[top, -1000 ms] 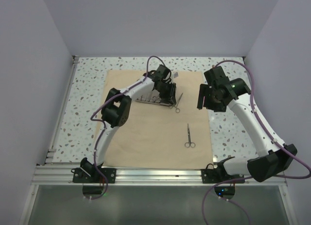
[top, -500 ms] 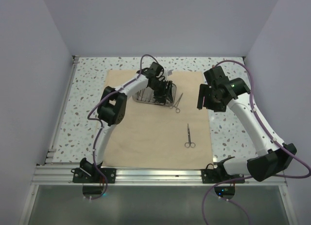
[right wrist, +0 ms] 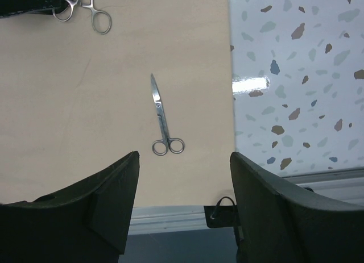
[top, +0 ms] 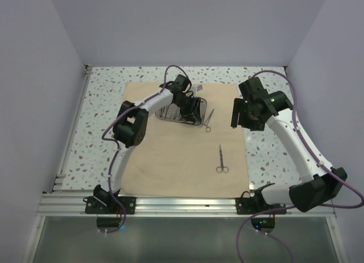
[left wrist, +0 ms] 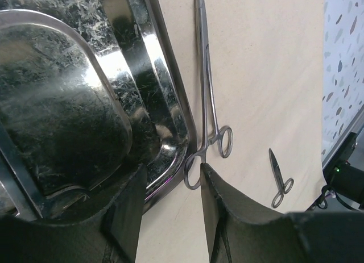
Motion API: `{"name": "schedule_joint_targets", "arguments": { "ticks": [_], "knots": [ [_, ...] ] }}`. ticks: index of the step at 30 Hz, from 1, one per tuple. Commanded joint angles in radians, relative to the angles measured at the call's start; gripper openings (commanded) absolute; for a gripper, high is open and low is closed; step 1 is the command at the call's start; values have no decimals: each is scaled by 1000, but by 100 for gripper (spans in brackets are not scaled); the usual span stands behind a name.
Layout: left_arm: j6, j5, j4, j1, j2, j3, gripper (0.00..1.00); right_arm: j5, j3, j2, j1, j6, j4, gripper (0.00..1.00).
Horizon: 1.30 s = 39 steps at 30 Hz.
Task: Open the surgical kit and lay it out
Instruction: Pick up the medical item from the container.
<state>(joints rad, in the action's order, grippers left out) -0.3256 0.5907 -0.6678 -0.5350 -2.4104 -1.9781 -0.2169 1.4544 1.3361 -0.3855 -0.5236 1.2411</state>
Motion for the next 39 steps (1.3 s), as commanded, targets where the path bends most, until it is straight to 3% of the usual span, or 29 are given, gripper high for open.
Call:
{"name": "schedule_joint_targets", "arguments": {
  "ticks": [1, 11, 14, 15, 17, 25, 39],
  "knots": [
    [43, 15, -70, -26, -15, 32, 47, 8, 1, -5, 2, -1, -14, 68],
    [51, 26, -70, -42, -21, 28, 39, 5, -15, -15, 4, -3, -12, 68],
    [42, 18, -61, -42, -30, 32, 23, 4, -12, -15, 2, -3, -14, 68],
    [36, 20, -58, -42, -36, 32, 11, 4, -11, -15, 4, -3, -14, 68],
    [27, 23, -46, -42, -44, 28, 0, 4, -9, -15, 2, -1, -14, 68],
    [-9, 28, -10, -42, -16, 16, 0, 4, -16, -23, 4, -1, -11, 67],
    [-158, -120, 152, -40, 263, 135, 0, -61, 47, 20, 4, -38, 72, 66]
  ]
}}
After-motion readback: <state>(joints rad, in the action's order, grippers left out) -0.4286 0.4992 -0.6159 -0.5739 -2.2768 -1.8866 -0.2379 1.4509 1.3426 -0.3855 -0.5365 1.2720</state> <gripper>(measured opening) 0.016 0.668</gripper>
